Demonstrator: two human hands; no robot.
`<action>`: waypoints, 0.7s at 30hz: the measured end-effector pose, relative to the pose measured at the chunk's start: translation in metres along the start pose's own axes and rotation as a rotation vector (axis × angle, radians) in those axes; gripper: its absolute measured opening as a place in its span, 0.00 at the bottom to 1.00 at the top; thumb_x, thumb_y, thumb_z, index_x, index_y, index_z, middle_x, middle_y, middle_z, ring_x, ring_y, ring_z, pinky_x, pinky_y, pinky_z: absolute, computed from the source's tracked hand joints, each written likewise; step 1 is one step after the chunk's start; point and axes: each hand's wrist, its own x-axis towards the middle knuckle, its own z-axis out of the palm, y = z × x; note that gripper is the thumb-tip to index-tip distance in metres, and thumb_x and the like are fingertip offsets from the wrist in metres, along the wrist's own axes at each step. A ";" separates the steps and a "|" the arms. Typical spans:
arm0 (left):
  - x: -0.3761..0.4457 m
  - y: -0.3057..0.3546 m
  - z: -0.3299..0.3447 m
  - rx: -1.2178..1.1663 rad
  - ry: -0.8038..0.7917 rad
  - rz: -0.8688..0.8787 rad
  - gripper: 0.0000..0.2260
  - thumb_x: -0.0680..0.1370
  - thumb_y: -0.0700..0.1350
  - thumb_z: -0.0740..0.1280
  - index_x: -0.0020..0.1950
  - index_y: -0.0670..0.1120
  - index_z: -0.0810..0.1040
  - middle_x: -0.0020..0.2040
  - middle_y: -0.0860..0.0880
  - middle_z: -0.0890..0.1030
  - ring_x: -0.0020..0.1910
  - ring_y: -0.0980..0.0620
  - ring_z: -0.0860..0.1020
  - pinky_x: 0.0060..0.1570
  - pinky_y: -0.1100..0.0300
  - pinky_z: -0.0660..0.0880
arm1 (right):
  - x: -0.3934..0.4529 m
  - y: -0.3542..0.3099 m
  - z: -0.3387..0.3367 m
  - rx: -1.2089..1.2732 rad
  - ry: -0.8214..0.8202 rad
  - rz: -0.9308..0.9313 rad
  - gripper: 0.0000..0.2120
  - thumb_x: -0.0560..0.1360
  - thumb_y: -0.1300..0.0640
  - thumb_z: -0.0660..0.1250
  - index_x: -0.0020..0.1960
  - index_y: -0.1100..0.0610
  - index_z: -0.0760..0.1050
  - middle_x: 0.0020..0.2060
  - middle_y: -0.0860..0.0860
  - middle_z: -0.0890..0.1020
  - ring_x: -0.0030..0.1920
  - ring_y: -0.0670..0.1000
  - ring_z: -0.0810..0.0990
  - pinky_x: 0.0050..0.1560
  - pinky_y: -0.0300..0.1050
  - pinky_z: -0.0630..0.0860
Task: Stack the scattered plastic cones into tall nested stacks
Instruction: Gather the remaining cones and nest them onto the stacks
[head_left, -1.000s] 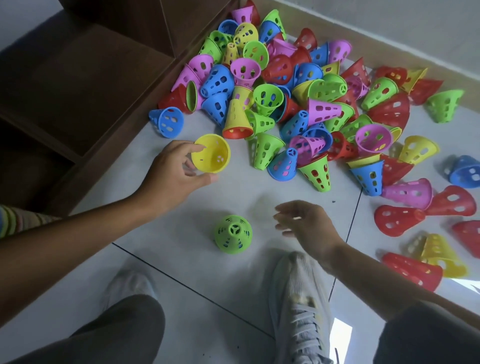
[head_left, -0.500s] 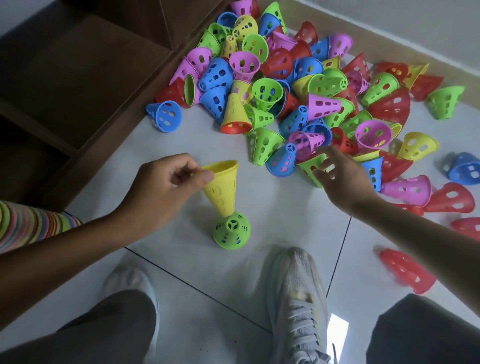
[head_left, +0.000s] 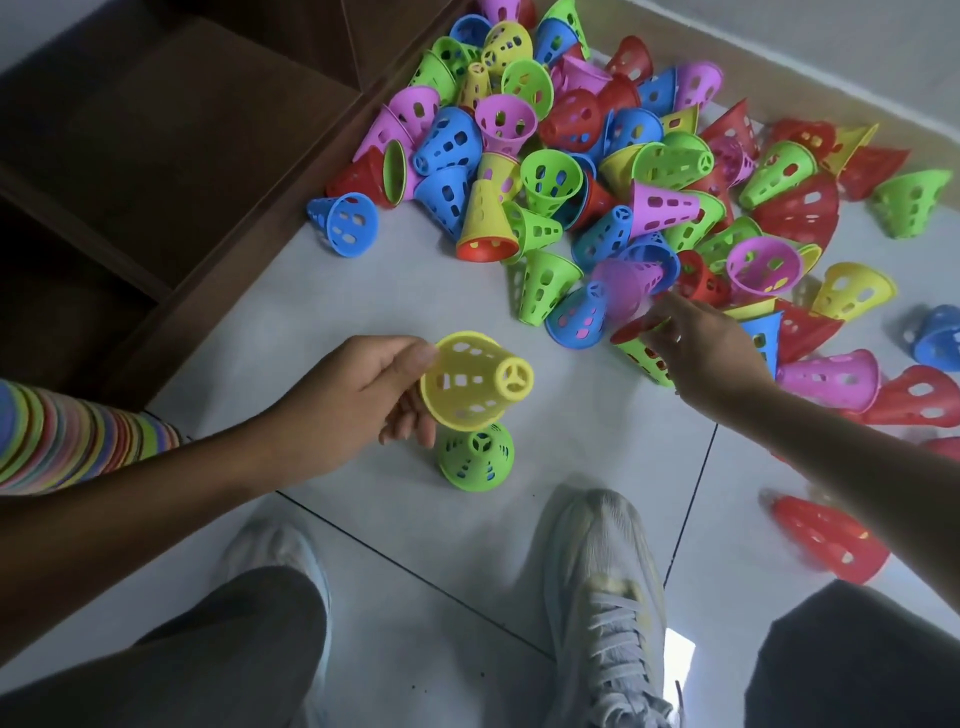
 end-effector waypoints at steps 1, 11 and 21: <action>-0.001 -0.004 0.001 -0.019 -0.010 -0.020 0.19 0.80 0.52 0.56 0.40 0.39 0.72 0.31 0.40 0.80 0.27 0.50 0.70 0.28 0.60 0.68 | -0.001 0.001 0.000 -0.014 -0.004 -0.008 0.03 0.80 0.55 0.65 0.52 0.55 0.75 0.45 0.51 0.79 0.38 0.51 0.77 0.33 0.44 0.71; -0.005 -0.041 0.018 -0.070 -0.063 -0.280 0.18 0.85 0.46 0.54 0.41 0.38 0.73 0.30 0.39 0.81 0.24 0.51 0.71 0.24 0.62 0.68 | -0.020 -0.008 -0.003 0.075 0.069 -0.058 0.04 0.82 0.51 0.61 0.53 0.52 0.69 0.47 0.56 0.81 0.43 0.57 0.79 0.42 0.54 0.79; 0.001 -0.056 0.036 0.009 0.079 -0.390 0.18 0.85 0.45 0.56 0.41 0.41 0.77 0.31 0.40 0.82 0.27 0.48 0.74 0.26 0.60 0.70 | -0.055 -0.048 -0.004 0.546 0.159 0.102 0.07 0.84 0.52 0.56 0.53 0.55 0.68 0.32 0.53 0.78 0.31 0.52 0.77 0.35 0.46 0.74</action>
